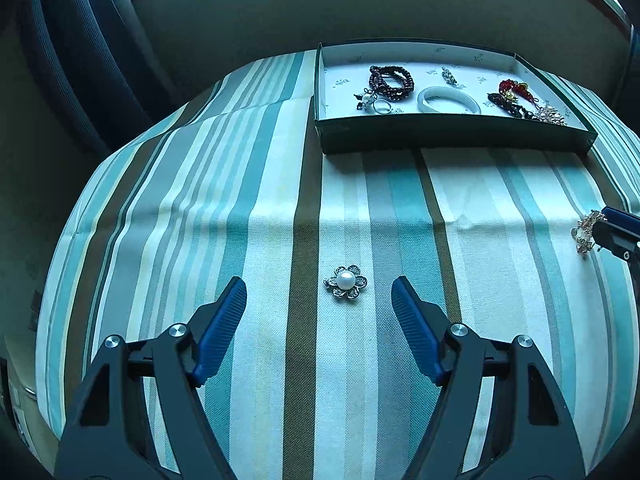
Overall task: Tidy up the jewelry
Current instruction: 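Grasp the pearl flower brooch with the left gripper while the right gripper holds the chain, then carry the pearl brooch and gold chain over the tray with both grippers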
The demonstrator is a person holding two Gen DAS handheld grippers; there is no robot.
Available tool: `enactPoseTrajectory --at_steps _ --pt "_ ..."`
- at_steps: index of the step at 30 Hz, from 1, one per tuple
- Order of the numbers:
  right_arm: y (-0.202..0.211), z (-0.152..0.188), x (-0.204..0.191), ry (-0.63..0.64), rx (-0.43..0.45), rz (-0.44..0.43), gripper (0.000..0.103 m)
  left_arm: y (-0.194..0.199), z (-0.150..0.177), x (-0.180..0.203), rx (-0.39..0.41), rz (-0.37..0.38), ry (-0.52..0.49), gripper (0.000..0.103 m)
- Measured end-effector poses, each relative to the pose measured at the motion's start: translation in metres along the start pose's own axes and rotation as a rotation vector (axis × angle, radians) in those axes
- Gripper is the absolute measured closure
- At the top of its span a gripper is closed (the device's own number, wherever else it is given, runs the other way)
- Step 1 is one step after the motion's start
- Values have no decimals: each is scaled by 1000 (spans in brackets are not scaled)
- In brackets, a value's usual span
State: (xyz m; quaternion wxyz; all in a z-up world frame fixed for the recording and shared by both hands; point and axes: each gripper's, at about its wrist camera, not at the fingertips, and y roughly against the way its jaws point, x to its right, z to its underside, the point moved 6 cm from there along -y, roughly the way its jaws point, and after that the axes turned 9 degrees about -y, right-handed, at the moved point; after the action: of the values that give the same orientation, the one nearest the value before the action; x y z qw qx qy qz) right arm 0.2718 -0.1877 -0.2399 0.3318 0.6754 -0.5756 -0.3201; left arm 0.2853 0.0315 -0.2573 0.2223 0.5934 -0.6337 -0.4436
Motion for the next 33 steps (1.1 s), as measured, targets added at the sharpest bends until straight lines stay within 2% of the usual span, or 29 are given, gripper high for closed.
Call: enactPoseTrajectory --at_steps 3,8,10,15,24,29,33 --pt "0 4 6 -5 -4 -1 86 -5 0 1 -11 8 -8 42" --pt "-2 7 9 -6 -12 -10 86 -9 -1 1 -8 41 -5 52" --pt "-2 8 9 -3 -13 -10 86 -9 -2 3 -6 58 -13 63" --pt "-3 9 10 0 -15 -5 86 -7 -3 12 4 80 -54 80" --pt "-2 8 10 11 -2 20 86 -8 -2 15 11 76 -70 81" --pt "-1 9 9 14 2 27 86 -6 -1 14 21 34 -76 81" --pt "3 7 10 5 13 22 86 -1 -2 13 36 28 -70 81"
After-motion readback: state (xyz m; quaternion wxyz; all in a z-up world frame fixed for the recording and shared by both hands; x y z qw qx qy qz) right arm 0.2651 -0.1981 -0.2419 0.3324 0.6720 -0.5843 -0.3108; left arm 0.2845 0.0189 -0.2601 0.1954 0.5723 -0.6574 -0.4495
